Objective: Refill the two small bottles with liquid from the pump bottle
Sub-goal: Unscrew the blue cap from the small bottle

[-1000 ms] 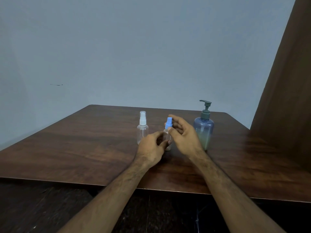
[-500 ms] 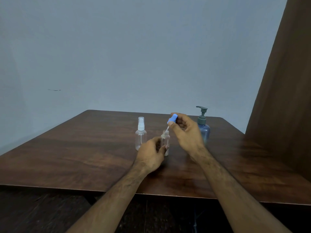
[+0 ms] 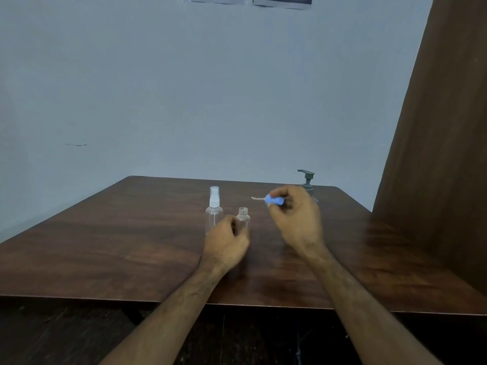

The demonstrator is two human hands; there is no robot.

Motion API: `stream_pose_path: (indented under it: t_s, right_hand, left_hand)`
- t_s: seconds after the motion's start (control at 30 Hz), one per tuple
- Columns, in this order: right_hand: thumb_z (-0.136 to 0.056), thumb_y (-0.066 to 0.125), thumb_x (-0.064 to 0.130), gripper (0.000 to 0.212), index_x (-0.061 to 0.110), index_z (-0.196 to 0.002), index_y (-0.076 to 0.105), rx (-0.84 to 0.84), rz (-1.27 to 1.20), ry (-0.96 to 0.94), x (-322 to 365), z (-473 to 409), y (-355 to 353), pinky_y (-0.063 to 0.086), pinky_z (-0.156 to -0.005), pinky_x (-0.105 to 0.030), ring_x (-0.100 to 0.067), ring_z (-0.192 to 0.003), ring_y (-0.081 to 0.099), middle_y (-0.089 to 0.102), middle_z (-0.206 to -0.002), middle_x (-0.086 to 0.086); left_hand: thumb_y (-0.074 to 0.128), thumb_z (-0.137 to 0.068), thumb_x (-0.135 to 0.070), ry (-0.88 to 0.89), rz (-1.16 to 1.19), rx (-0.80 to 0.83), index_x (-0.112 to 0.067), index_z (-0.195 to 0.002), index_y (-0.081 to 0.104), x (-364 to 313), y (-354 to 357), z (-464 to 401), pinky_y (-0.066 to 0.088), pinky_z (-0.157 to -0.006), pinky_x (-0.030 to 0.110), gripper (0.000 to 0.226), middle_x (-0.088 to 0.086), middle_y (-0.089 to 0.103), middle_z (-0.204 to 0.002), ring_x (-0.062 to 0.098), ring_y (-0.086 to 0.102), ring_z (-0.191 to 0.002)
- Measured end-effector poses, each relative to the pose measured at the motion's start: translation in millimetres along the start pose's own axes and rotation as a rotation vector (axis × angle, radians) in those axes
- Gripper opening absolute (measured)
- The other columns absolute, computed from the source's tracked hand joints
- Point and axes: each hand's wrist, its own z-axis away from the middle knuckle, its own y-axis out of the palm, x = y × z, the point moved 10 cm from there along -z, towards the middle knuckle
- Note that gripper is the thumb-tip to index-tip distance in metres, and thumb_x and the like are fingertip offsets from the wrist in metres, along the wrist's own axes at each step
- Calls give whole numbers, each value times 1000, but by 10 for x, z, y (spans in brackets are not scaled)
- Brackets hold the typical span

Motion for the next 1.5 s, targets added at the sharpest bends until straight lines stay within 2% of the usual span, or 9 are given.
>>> stream_pose_path:
  t_s: [0.2, 0.37, 0.53, 0.67, 0.8, 1.0, 1.2, 1.37, 1.5]
  right_hand:
    - [-100, 66, 11, 17, 19, -113, 73, 433, 534, 35, -380, 253, 519, 54, -98, -42, -28, -108, 68, 62, -126, -1]
    - [-105, 65, 26, 23, 22, -126, 71, 539, 670, 33, -413, 272, 612, 53, -103, -42, -29, -122, 65, 58, -138, -2]
    - [-103, 67, 34, 24, 26, -125, 75, 458, 614, 13, -376, 267, 508, 53, -101, -36, -20, -120, 66, 66, -133, 4]
    - [-97, 72, 35, 4, 37, -97, 70, 114, 362, 24, -264, 200, 91, 57, -80, -33, 0, -84, 67, 70, -97, 18]
    - [-91, 79, 39, 36, 35, -120, 60, -360, 210, -160, -52, 131, -550, 50, -74, -30, -1, -93, 56, 55, -109, 17]
    - [-88, 86, 45, 99, 44, -164, 23, 76, 285, 33, -430, -210, -267, 49, -104, -45, -24, -138, 53, 50, -156, 3]
    - [-100, 70, 49, 76, 36, -161, 27, 6, 214, 165, -665, -308, -203, 54, -91, -44, -28, -109, 68, 71, -119, 1]
    - [-93, 80, 46, 35, 34, -113, 53, 16, 162, 185, -790, -315, -151, 48, -84, -35, -21, -97, 68, 71, -102, 7]
    - [-92, 82, 23, 28, 37, -104, 61, -13, 24, 163, -754, -321, -161, 50, -79, -25, -1, -86, 69, 73, -92, 13]
  left_hand:
    - [60, -90, -31, -17, 71, 22, -27, -94, 62, 35, 38, 12, 58, -87, 41, 6, -10, 72, -93, 14, 74, -84]
    - [62, -88, -28, 13, 58, 27, -28, -95, 63, 19, 47, -2, 59, -85, 41, 7, -13, 70, -92, 11, 72, -83]
    - [62, -88, -27, 18, 66, 38, -28, -93, 63, 19, 69, -6, 59, -87, 38, 5, -13, 72, -92, 9, 72, -86]
    - [61, -89, -32, 28, 51, 38, -29, -95, 64, 20, 75, -19, 55, -80, 26, 7, -14, 72, -92, 5, 69, -87]
    - [62, -89, -32, 50, 21, 33, -31, -99, 65, 0, 68, -20, 41, -66, 11, 11, -19, 68, -90, -3, 62, -86]
    - [64, -89, -31, 33, 65, 41, -29, -101, 67, -3, 78, -14, 56, -85, 28, 12, -16, 72, -96, 4, 68, -92]
    - [65, -91, -31, 47, 59, 46, -29, -101, 65, -21, 82, -15, 50, -74, 16, 10, -18, 70, -96, 0, 66, -92]
    - [65, -91, -30, 59, 63, 56, -29, -101, 65, -37, 78, -15, 47, -71, 11, 10, -18, 70, -97, -1, 65, -92]
    - [64, -92, -25, 76, 167, 55, -28, -97, 66, -65, 68, 12, 59, -82, 29, 6, -13, 72, -93, 5, 70, -89]
